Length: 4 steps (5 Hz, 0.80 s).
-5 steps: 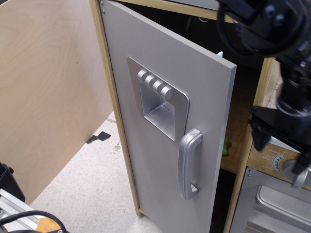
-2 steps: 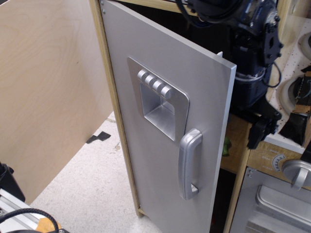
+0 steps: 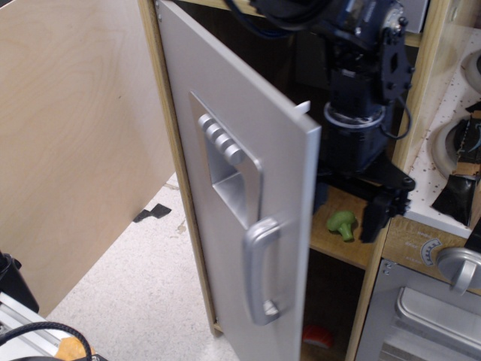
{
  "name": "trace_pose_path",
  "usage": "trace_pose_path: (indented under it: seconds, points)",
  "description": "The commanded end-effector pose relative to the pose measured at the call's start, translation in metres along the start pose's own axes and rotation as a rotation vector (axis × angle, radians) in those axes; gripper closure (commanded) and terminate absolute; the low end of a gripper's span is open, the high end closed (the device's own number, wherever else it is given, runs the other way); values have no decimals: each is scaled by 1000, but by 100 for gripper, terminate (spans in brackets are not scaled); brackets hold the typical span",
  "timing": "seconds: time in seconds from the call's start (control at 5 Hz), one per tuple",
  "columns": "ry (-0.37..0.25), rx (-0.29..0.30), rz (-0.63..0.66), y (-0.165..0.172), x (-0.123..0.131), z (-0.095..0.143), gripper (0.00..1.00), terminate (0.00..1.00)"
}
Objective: Open fridge
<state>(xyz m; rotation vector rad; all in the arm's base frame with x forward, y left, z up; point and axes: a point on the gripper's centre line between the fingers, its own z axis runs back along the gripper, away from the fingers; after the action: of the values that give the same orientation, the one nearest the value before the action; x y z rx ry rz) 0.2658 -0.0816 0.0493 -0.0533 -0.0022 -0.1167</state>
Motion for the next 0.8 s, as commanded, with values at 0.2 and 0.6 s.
trace_pose_path:
  seconds: [0.2, 0.6]
  points:
    - [-85, 28, 60, 24, -38, 24, 0, 0]
    - [-128, 51, -11, 70, -48, 21, 0, 0]
